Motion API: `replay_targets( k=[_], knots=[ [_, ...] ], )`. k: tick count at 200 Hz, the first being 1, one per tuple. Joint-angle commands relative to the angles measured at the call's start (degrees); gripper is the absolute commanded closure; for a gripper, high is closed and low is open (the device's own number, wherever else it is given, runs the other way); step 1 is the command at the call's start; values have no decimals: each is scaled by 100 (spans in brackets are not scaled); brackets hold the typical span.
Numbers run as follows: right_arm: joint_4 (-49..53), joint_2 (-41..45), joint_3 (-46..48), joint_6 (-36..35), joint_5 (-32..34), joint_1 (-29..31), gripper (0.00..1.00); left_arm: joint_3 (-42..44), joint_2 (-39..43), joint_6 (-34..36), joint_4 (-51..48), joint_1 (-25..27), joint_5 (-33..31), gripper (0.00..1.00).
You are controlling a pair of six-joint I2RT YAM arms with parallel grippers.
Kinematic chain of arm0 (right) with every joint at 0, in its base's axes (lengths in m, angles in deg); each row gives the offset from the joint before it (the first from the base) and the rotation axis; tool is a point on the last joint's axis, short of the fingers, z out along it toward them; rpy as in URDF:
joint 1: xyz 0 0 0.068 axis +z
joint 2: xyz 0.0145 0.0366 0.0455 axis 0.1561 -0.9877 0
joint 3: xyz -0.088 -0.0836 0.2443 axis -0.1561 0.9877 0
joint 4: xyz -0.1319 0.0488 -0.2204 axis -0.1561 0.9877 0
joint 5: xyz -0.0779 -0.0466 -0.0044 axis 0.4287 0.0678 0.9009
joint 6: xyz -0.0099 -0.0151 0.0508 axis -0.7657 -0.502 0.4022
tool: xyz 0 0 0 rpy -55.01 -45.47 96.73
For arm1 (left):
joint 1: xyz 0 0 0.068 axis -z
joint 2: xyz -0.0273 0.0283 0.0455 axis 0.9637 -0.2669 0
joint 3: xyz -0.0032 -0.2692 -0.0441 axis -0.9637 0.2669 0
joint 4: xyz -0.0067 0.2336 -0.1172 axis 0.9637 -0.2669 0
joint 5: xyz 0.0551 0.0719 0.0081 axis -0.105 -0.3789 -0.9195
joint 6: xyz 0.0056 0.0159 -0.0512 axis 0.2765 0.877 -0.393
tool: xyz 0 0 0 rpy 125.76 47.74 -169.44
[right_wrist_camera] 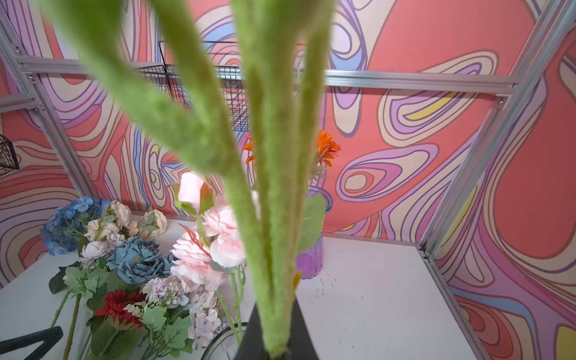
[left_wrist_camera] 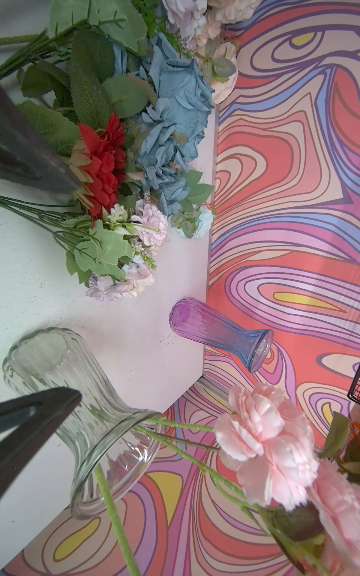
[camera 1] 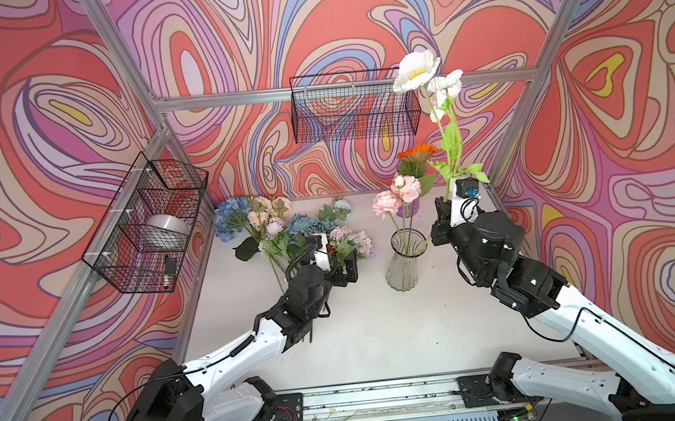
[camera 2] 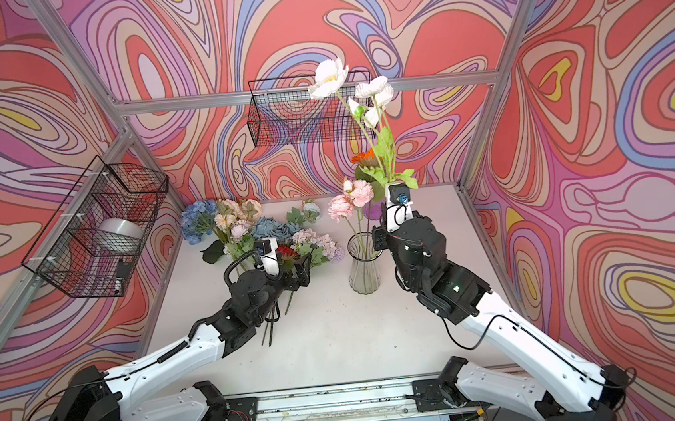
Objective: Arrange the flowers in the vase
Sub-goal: 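Lower the white flower stem into the clear vase with the right gripper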
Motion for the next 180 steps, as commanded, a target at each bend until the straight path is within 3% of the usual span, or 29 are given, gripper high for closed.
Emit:
replay_targets(
  k=[1, 69, 131, 180],
  knots=[
    [-29, -63, 132, 280, -90, -12, 100, 108, -5, -97, -17, -62, -21, 0],
    [292, -400, 249, 1026, -1246, -751, 100, 164, 5, -162, 12, -99, 13, 0],
    [173, -970, 347, 1276, -2178, -1446, 100, 250, 132, -180, -30, -134, -40, 0],
    [-26, -1542, 378, 1351, -2708, -1569, 100, 297, 225, -164, -81, -159, -101, 0]
  ],
)
